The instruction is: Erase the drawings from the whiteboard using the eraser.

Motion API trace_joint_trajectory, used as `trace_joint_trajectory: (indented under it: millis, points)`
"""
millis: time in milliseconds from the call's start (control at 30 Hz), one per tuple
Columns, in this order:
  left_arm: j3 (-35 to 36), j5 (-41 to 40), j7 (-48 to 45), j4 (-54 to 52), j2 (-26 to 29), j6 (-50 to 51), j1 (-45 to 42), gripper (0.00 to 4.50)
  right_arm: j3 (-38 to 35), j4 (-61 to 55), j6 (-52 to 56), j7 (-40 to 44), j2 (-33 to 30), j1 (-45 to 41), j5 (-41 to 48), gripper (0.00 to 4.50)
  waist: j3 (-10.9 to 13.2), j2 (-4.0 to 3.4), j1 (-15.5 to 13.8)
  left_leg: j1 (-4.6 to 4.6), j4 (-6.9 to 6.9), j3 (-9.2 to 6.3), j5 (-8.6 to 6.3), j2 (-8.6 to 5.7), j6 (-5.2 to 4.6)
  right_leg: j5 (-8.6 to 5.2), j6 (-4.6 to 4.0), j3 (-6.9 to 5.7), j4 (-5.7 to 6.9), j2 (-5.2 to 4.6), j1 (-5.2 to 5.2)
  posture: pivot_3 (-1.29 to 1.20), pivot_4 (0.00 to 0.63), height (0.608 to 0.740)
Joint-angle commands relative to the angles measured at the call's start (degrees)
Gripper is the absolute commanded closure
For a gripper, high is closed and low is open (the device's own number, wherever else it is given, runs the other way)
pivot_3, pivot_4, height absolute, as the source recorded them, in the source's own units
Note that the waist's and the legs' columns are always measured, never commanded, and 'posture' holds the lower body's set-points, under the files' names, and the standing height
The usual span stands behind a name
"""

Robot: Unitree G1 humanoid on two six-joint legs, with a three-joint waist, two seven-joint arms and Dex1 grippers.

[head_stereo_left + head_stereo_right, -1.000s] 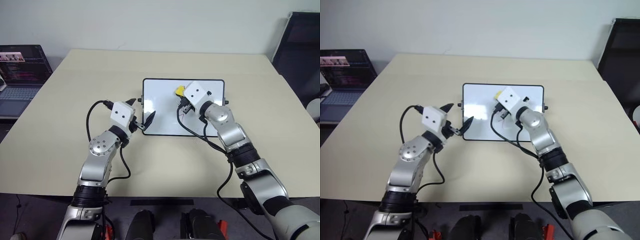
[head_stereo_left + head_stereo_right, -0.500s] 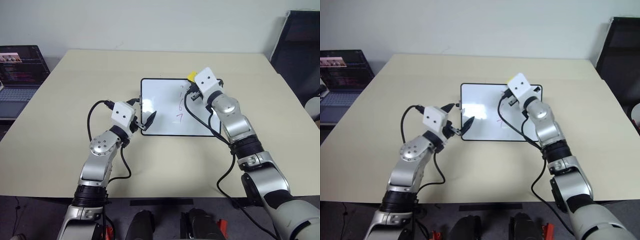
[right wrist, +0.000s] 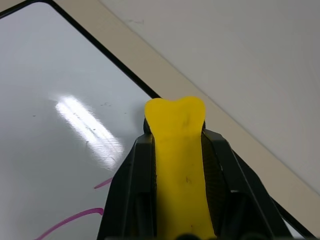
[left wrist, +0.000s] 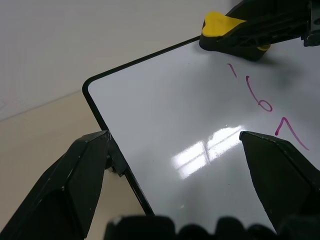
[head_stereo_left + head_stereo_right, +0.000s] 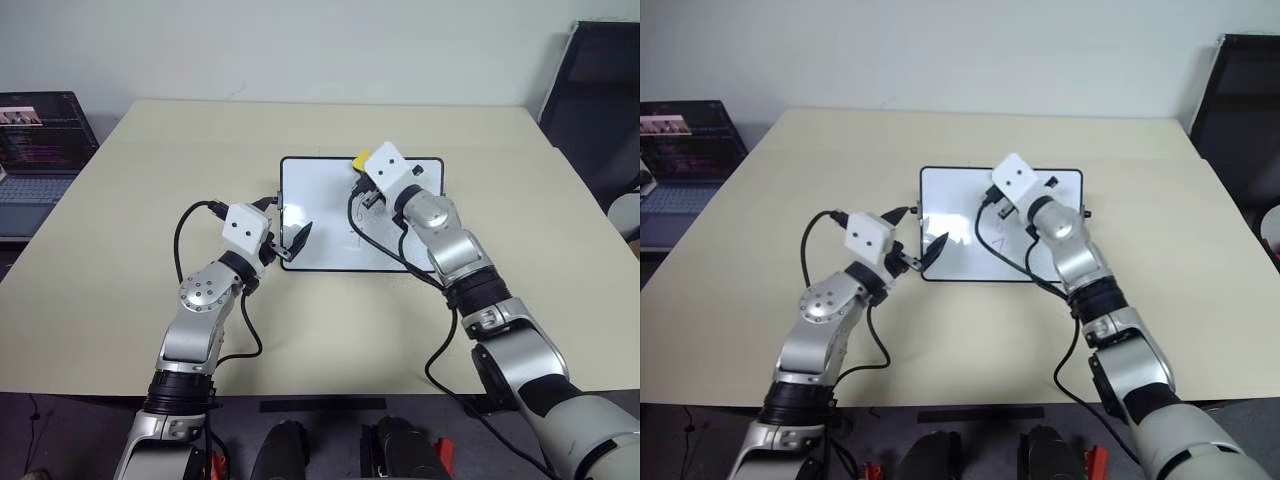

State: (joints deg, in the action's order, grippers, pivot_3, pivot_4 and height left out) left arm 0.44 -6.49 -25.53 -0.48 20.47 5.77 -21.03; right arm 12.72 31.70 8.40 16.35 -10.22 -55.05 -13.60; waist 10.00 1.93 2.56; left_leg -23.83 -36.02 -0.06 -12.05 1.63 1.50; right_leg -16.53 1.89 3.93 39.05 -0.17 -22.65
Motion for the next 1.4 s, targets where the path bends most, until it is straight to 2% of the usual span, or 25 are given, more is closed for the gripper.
trace_joint_trajectory:
  millis: [33, 400, 600, 800, 1033, 1400]
  points:
    - [1.08, 0.01, 0.51, -2.51, 0.4, -0.99, -0.32, 0.0, 1.54, -2.62, 1.63, 1.63, 0.28, 1.35, -0.84, 3.59, 0.0, 0.0, 0.03, 0.0, 0.0, 0.0, 0.0, 0.0, 0.0, 0.0, 0.0, 0.0, 0.0, 0.0, 0.0, 0.0, 0.15, 0.74]
    - [0.81, 0.01, 0.39, -2.38, 0.23, -0.82, -0.36, 0.0, 1.99, -11.85, 6.12, 5.12, -1.79, 8.29, -1.27, 3.59, -0.01, 0.01, -0.04, 0.0, -0.02, -0.05, 0.0, -0.01, 0.0, 0.0, 0.0, -0.04, -0.01, 0.0, 0.04, 0.0, 0.15, 0.74]
    - [0.63, -0.05, 0.17, -2.5, 0.21, -0.58, -0.41, 0.0, 1.1, -13.15, 7.01, 4.59, -2.11, 8.7, -1.16, 3.59, -0.01, 0.01, -0.12, 0.0, -0.03, -0.06, 0.0, -0.02, 0.0, 0.0, 0.01, -0.05, -0.01, 0.0, 0.04, 0.0, 0.15, 0.74]
    - [0.4, -0.07, 0.11, -2.27, -0.01, -0.49, -1.08, 0.0, -2.08, -9.38, 3.9, -0.41, -2.13, 4.71, -0.61, 3.59, 0.0, 0.01, -0.22, 0.0, -0.03, -0.05, 0.0, -0.03, 0.0, 0.01, 0.01, -0.05, -0.01, 0.0, 0.04, 0.0, 0.15, 0.74]
    - [0.54, -0.21, 0.19, -2.69, -0.01, -0.23, -0.93, 0.0, -3.09, -3.08, 1.01, -2.39, -3.39, 0.94, -0.64, 3.59, -0.01, 0.01, -0.22, -0.01, -0.01, -0.01, 0.0, -0.02, 0.0, 0.01, 0.02, -0.04, -0.04, 0.0, 0.04, 0.0, 0.15, 0.74]
    - [0.96, -0.16, 0.34, -2.69, 0.32, -0.22, -0.97, 0.0, -0.55, -4.12, 1.33, 0.73, -2.42, 2.97, -0.79, 3.59, -0.01, 0.01, -0.21, 0.0, -0.02, -0.02, 0.0, -0.02, 0.0, 0.01, 0.02, -0.02, -0.02, 0.0, 0.04, 0.0, 0.15, 0.74]
